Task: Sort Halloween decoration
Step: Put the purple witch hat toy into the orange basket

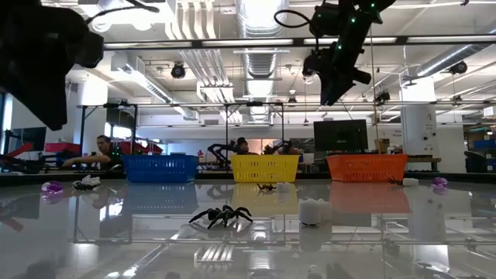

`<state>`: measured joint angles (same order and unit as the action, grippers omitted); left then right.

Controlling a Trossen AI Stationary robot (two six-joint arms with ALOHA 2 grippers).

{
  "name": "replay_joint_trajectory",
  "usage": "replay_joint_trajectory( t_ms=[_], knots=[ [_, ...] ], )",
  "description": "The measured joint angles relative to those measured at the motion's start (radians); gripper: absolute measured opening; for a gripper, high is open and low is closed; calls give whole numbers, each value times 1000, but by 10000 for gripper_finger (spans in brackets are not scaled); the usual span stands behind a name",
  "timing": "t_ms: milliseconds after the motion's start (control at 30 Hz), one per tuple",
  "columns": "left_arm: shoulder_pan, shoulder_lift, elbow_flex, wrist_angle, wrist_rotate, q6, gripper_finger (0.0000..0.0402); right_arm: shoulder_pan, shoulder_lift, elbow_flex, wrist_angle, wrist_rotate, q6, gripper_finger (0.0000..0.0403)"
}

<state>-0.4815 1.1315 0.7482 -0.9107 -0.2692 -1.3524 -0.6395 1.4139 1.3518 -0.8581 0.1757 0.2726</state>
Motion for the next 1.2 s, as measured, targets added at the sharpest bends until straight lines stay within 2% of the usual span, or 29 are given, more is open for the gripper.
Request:
replay_joint_trajectory(
  t_ms=[233, 433, 700, 1200],
  knots=[
    [42, -72, -112, 66, 44, 19, 90, 30, 0, -10, 0, 0, 0, 107],
    [71, -79, -145, 133, 98, 225, 90, 33, 0, -15, 1, 0, 0, 107],
    [83, -53, -173, 170, 99, 373, 91, 33, 0, -21, 1, 0, 8, 107],
    [110, 42, -212, 203, 100, 423, 91, 33, 0, -21, 3, 0, 8, 107]
  ],
)
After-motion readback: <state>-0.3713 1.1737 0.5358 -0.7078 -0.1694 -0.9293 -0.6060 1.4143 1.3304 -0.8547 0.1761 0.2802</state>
